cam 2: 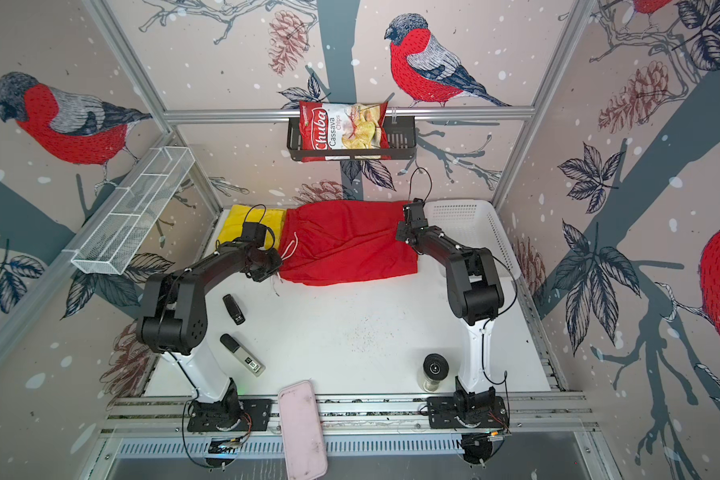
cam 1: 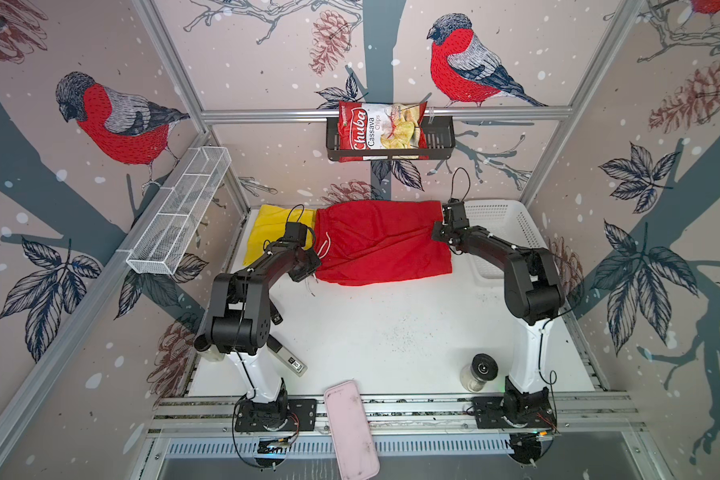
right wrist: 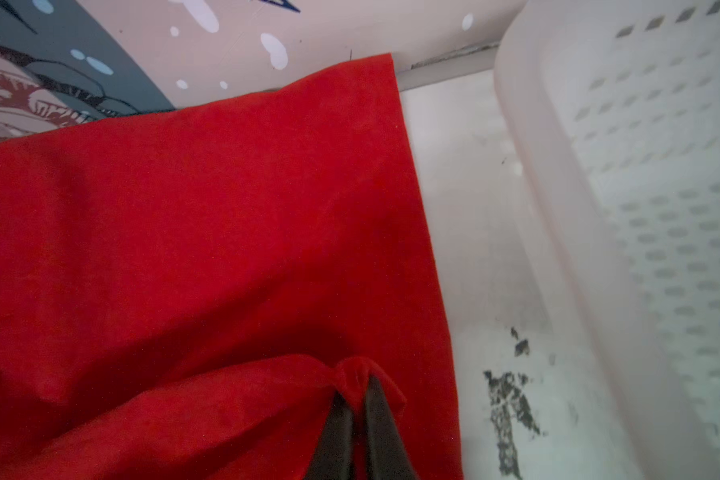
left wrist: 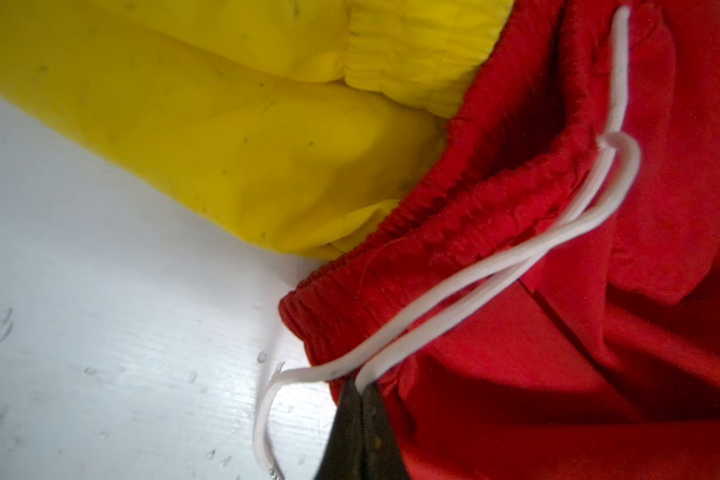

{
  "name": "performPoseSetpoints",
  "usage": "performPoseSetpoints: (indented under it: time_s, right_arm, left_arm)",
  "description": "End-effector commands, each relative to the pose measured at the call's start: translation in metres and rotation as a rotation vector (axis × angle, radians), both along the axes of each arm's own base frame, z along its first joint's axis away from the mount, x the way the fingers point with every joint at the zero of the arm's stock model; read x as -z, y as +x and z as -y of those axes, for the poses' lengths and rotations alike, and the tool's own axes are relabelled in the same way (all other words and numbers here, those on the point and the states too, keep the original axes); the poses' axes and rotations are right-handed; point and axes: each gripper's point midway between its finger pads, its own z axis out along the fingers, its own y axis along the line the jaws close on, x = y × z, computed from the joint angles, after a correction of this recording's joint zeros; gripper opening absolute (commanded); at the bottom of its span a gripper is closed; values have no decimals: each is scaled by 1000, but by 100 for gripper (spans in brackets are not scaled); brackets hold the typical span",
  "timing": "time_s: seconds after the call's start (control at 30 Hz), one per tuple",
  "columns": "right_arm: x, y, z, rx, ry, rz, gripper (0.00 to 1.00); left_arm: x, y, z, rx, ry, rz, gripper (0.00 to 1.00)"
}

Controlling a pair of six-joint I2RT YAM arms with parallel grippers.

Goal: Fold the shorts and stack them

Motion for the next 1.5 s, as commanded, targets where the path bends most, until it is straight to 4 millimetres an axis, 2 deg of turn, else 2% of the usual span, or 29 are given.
performPoseSetpoints:
  time_s: [0.0, 0.03, 0.1, 0.17, 0.23, 0.33, 0.4, 0.47, 0.6, 0.73, 0.87, 0.93, 1.07, 1.13, 1.17, 1.2, 1.23, 1.3, 1.33, 1.4, 1.47]
  right_arm:
    - [-10, 4, 10, 22, -74, 9, 31]
    - [-16, -2, 9, 20, -75, 17, 37]
    - [-32, -20, 7, 17, -79, 52, 49]
    - [-54, -48, 4, 20, -77, 99, 60]
    - [-70, -78, 2, 22, -72, 128, 67]
    - [-85, -128, -3, 4, -44, 150, 71]
    - [-77, -156, -3, -13, -18, 125, 71]
    - [-61, -182, -1, -24, 10, 80, 71]
    - [-23, -207, 6, -16, 40, 2, 71]
    - [6, -206, 2, -28, 73, -52, 71]
    - [35, -193, -7, -50, 103, -118, 72]
    - [43, -184, -9, -54, 126, -126, 72]
    - [54, -163, -13, -56, 160, -128, 71]
    - [64, -154, -14, -41, 181, -147, 70]
    - [69, -150, -13, -31, 193, -158, 67]
    - [74, -146, -14, -23, 210, -165, 60]
    - [77, -144, -15, -18, 227, -168, 47]
    - [79, -143, -17, -12, 249, -164, 20]
    - [79, -144, -17, -13, 250, -161, 12]
    - [75, -147, -13, -3, 238, -149, 1]
    - [68, -152, -5, 11, 220, -128, 0]
  left_arm:
    - [-10, -1, 0, 25, 16, 8, 3]
    - [-12, -1, 1, 28, 17, 8, 8]
    - [-13, -4, 3, 35, 9, 10, 28]
    - [-12, -7, 6, 44, 0, 6, 50]
    - [-10, -11, 8, 52, -12, 1, 59]
    - [-6, -17, 10, 62, -18, -13, 63]
    - [-3, -23, 9, 65, -19, -22, 65]
    - [1, -27, 10, 66, -22, -29, 69]
    - [6, -25, 13, 46, -50, -23, 73]
    - [8, -17, 13, 21, -52, -2, 73]
    - [16, -13, 14, 12, -56, -19, 70]
    - [19, -11, 14, 12, -58, -24, 68]
    - [27, -9, 12, 12, -40, -40, 63]
    - [30, -6, 12, 18, -36, -52, 54]
    - [32, -5, 12, 22, -36, -54, 48]
    - [33, -4, 13, 22, -39, -57, 36]
    - [35, -5, 13, 19, -42, -61, 24]
    - [38, -6, 16, 23, -57, -66, 6]
    - [39, -7, 17, 27, -61, -70, 0]
    - [41, -9, 16, 30, -55, -81, 0]
    - [41, -10, 14, 30, -46, -81, 0]
